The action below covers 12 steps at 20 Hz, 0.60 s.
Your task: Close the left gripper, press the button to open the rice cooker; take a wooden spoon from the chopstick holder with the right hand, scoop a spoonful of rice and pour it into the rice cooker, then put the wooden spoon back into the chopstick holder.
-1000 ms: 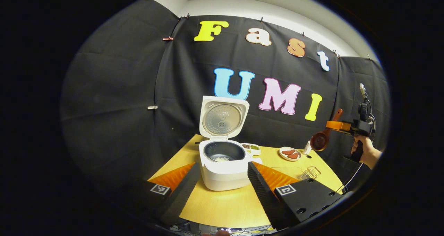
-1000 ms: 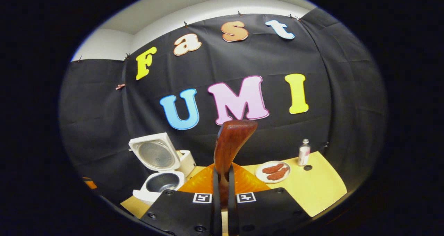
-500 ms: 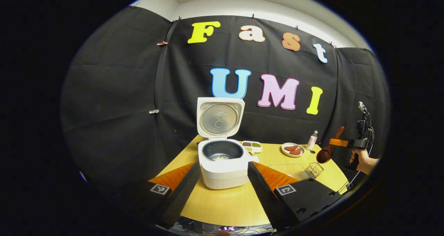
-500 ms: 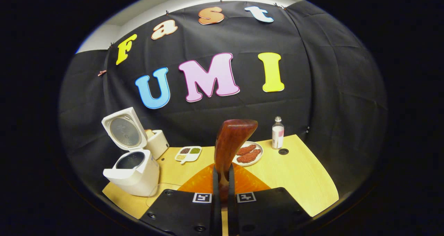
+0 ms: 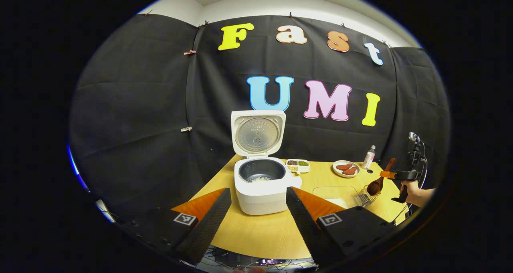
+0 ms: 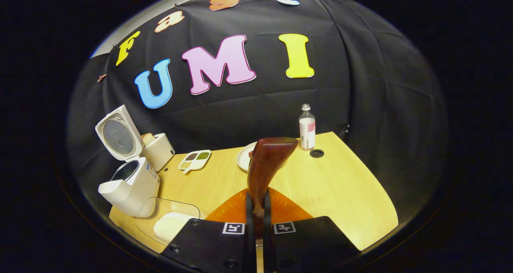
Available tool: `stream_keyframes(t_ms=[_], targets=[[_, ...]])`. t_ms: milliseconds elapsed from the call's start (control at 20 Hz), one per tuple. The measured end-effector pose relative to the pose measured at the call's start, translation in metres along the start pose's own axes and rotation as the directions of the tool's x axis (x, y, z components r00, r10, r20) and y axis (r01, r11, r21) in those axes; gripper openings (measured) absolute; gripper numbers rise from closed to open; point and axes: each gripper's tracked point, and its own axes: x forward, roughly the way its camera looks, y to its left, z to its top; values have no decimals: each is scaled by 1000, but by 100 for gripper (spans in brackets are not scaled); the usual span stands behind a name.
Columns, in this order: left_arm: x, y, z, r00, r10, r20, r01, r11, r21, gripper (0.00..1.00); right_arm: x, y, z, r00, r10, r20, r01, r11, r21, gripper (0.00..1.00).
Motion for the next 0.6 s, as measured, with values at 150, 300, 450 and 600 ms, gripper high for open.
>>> stream_keyframes(t_ms=[150, 300, 450, 600], targets=[[-2, -7, -1, 1000, 6, -6, -6, 1000, -3, 95, 8, -4, -22, 999, 15, -46, -12, 999, 48, 11], [-4, -11, -1, 1000, 7, -8, -7, 1000, -6, 95, 12, -12, -31, 998, 3, -63, 3, 996, 89, 13], [-5, -12, 2, 1000, 5, -2, -5, 1000, -5, 95, 13, -14, -40, 996, 13, -93, -2, 993, 116, 16], [-5, -11, 4, 1000, 0, 1, 0, 1000, -2, 95, 12, -26, -35, 996, -23, -85, 34, 992, 125, 24]])
